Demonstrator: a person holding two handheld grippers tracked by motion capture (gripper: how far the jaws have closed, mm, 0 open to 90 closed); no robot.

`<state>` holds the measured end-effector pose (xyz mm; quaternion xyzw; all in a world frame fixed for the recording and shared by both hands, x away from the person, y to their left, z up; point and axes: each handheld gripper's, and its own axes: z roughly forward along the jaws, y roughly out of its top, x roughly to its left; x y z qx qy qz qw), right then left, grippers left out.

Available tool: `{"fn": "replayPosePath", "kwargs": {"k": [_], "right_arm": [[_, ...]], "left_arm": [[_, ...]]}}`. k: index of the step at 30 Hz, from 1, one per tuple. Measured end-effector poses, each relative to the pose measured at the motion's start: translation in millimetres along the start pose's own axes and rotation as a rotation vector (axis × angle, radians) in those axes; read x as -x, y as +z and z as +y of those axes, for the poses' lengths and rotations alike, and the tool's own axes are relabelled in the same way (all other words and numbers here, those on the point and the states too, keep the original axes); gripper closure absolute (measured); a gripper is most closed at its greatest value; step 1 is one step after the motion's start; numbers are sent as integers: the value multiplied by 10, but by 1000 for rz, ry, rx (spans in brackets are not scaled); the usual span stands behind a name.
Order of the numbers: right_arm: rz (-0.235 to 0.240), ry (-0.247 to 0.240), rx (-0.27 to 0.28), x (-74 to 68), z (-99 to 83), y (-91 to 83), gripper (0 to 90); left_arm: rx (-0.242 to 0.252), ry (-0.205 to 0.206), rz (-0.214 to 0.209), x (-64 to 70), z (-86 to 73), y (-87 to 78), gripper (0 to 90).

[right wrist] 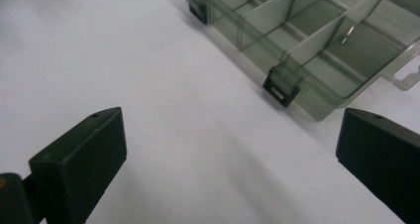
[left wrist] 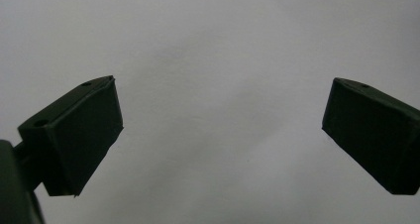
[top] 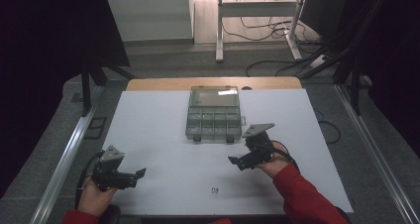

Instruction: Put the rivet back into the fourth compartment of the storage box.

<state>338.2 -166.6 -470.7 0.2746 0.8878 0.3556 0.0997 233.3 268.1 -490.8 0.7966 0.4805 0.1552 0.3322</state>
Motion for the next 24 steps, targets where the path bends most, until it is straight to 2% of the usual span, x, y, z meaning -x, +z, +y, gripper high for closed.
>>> {"fn": "replayPosePath", "kwargs": {"k": [10, 14, 24], "right_arm": [[24, -40, -31, -114, -113, -17, 0], [51, -50, -31, -166, -140, -10, 0], [97, -44, -42, -288, -154, 37, 0]], "left_arm": [[-1, 2, 1, 3, 0, 0, 26], [-2, 2, 1, 2, 1, 1, 26], [-2, 2, 2, 4, 1, 1, 26]]}}
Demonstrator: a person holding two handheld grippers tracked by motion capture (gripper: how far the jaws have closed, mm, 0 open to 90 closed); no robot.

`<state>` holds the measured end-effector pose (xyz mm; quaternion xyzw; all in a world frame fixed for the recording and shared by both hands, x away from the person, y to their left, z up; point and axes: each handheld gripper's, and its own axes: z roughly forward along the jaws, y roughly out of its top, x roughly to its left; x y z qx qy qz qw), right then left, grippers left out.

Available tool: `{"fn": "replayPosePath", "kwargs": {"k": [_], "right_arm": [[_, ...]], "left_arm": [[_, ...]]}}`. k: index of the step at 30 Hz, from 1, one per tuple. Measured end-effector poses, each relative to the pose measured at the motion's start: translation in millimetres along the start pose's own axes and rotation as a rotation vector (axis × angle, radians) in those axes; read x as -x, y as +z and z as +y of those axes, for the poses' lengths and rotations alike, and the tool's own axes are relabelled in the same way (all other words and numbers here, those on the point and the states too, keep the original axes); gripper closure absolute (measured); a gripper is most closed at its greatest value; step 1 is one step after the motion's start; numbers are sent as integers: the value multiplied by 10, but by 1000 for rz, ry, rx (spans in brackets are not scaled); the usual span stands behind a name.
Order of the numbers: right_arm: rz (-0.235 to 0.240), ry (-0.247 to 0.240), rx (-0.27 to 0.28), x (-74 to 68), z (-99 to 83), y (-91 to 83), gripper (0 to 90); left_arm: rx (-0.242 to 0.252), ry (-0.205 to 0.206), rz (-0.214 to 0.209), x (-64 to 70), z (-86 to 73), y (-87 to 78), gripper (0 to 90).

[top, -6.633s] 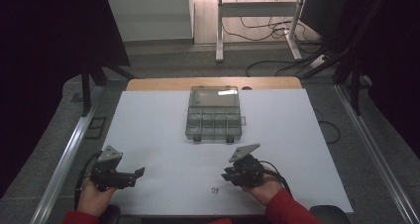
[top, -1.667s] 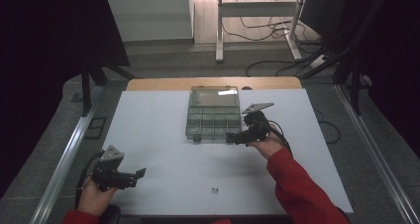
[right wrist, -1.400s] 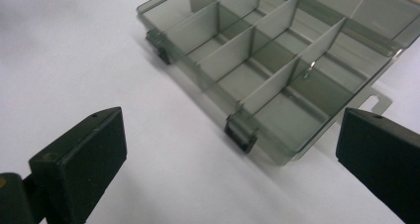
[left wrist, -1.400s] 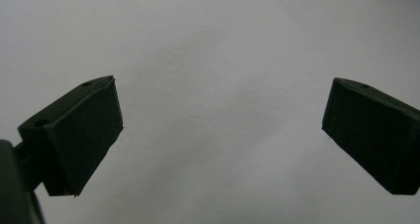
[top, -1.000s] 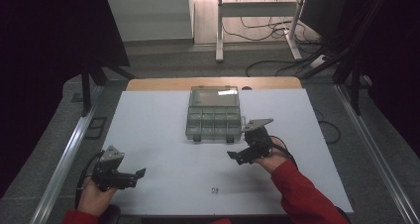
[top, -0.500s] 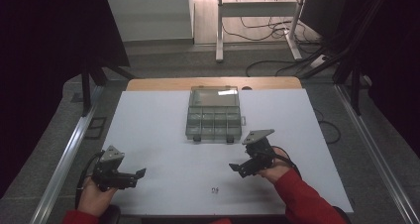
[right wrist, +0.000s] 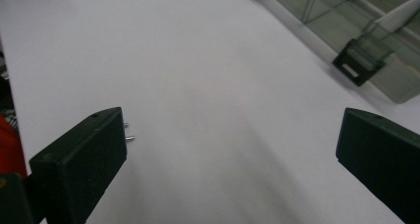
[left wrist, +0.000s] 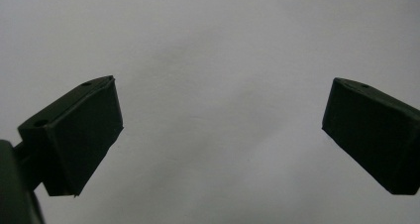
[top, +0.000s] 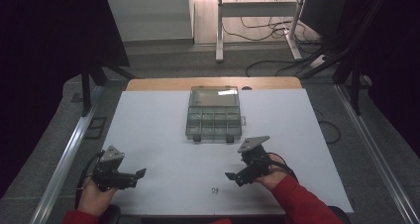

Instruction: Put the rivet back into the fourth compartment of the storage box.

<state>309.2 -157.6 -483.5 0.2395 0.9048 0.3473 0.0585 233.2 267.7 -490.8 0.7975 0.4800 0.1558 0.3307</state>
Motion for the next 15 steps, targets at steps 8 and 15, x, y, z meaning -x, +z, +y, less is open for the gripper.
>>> {"fn": "replayPosePath", "kwargs": {"k": [8, 15], "right_arm": [[42, -25, -54, -117, 6, 96, 0], [99, -36, -85, -219, 21, 168, 8]], "left_arm": [[0, 0, 0, -1, -1, -1, 26], [0, 0, 0, 0, 0, 1, 26]]}}
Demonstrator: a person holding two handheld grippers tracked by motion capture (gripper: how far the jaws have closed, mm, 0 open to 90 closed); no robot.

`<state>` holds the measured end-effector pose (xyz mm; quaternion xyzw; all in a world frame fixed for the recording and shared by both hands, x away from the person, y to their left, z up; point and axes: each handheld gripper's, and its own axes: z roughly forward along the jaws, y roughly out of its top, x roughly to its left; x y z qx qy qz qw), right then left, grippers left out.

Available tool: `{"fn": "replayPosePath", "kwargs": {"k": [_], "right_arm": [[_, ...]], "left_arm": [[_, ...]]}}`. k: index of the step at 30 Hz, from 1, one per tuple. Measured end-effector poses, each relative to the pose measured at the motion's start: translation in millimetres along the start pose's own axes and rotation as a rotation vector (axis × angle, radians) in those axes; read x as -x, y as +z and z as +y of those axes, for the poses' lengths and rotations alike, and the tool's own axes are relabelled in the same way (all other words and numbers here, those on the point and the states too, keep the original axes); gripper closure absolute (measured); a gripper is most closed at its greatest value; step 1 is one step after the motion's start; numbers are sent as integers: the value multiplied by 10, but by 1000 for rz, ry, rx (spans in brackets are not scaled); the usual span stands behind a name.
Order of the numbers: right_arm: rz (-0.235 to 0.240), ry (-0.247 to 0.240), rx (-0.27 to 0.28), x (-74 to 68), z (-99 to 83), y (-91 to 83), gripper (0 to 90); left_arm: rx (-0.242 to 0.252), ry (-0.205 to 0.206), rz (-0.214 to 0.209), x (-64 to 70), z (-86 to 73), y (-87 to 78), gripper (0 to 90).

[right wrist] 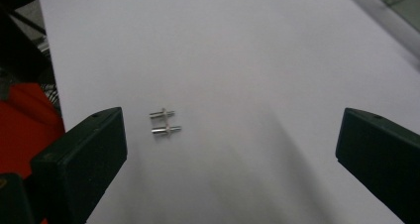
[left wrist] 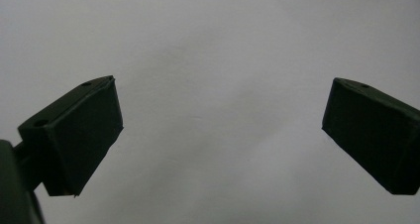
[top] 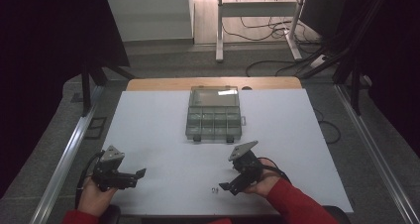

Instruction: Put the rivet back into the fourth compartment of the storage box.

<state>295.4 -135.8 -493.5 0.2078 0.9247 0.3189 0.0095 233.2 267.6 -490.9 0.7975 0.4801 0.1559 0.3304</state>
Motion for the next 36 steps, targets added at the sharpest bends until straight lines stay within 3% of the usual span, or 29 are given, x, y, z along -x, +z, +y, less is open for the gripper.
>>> {"fn": "replayPosePath", "kwargs": {"k": [7, 22, 27, 31, 36], "right_arm": [[-1, -46, -46, -93, 26, 129, 181], [23, -152, -77, -278, 40, 283, 542], [39, -175, -101, -303, 33, 326, 630], [21, -190, -107, -319, 26, 329, 718], [23, -199, -109, -312, 28, 325, 724]], "left_arm": [[0, 0, 0, -1, -1, 1, 26], [-1, 1, -1, -2, -1, 1, 26], [-1, 1, -1, -2, 0, 2, 26], [0, 1, -2, -3, -1, 2, 26], [0, 2, -2, -1, 0, 1, 26]]}}
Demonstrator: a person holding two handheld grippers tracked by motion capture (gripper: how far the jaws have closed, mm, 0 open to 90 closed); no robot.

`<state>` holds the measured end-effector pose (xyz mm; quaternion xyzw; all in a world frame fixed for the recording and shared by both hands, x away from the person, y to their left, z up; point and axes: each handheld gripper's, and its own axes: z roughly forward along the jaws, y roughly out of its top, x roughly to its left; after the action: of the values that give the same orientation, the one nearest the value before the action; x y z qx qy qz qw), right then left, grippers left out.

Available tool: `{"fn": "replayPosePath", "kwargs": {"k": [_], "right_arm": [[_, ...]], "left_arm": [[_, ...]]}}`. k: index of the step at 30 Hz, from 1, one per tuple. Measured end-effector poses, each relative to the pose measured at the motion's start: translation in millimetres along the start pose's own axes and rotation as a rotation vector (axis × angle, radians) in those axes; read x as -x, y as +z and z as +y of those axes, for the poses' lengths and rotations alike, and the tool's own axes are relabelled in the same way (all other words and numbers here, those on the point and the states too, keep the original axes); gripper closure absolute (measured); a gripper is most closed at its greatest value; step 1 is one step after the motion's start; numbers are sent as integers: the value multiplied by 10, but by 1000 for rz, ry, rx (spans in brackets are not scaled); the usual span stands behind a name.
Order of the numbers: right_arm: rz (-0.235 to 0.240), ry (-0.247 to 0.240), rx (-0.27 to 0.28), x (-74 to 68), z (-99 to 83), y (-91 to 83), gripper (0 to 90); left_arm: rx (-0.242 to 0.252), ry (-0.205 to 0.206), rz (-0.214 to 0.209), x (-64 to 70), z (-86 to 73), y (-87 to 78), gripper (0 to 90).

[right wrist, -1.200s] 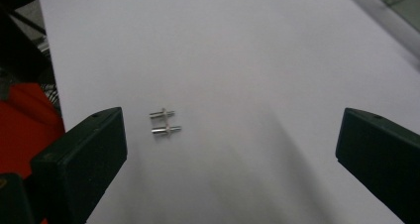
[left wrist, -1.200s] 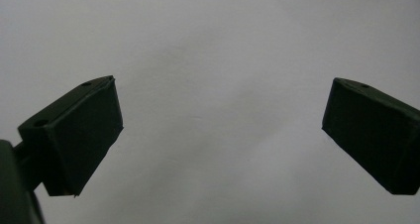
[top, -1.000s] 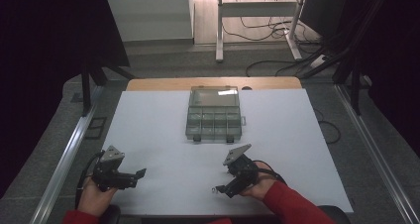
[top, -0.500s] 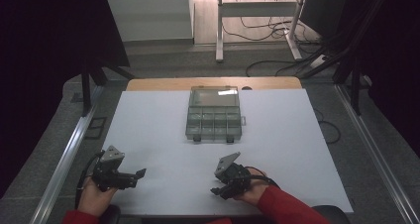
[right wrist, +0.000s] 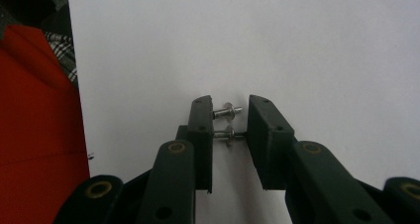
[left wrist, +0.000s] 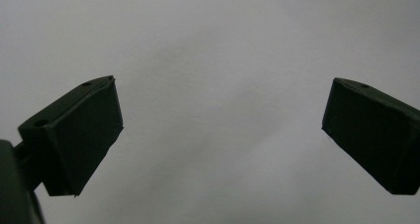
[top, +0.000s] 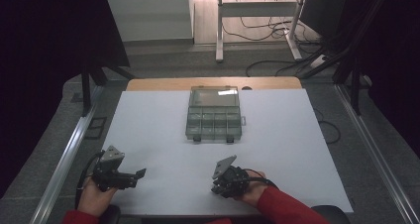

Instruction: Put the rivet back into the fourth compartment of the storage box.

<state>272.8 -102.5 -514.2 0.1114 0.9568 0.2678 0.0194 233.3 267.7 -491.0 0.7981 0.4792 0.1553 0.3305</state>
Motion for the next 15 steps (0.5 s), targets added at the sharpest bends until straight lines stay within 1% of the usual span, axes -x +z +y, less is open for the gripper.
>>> {"fn": "replayPosePath", "kwargs": {"k": [3, 4, 7, 15], "right_arm": [[12, 6, 3, 18, -3, -8, 724], [16, 8, 12, 26, -3, -14, 724], [24, 30, 30, 56, -2, -53, 724], [11, 77, 62, 145, -8, -141, 724]], "left_arm": [[0, -1, 0, 0, -1, -2, 26], [0, -1, -1, -1, -1, -1, 26], [1, 0, 0, -2, -1, 1, 26], [-6, 4, -1, 3, 3, 7, 29]]}}
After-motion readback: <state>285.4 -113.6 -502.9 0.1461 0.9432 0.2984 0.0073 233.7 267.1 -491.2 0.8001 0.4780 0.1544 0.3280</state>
